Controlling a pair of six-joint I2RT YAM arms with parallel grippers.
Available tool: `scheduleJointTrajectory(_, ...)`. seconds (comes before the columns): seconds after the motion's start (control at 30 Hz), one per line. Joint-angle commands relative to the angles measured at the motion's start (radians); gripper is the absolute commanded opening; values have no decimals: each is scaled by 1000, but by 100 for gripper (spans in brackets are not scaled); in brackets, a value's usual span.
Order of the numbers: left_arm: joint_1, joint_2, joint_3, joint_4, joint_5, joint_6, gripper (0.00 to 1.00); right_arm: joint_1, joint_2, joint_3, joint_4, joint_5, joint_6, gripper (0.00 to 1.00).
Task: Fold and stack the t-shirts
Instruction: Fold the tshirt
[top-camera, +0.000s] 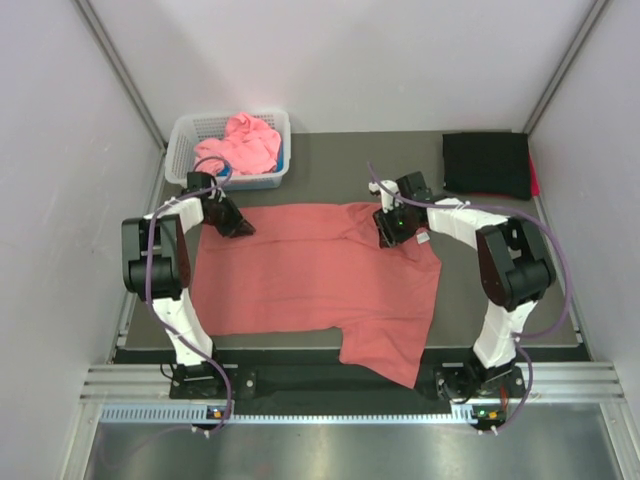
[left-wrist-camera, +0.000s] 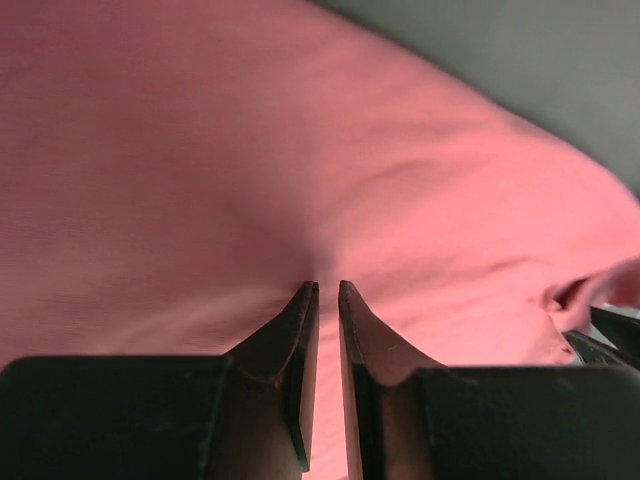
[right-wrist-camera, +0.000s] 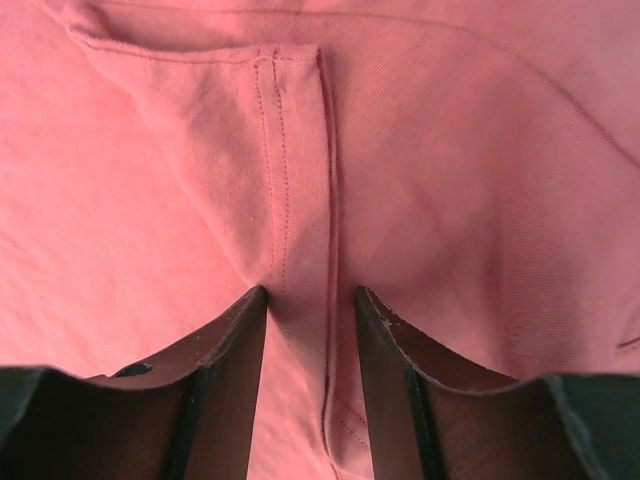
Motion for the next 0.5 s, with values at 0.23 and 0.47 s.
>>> scheduleJointTrajectory(0.23,59,-27,137,-156,-318,100,19,40,26,46,48,-50,-22,42)
scheduleJointTrajectory(0.47,93,-112,66,-184,-510,106,25,49,11,45,54,-43,-16,13)
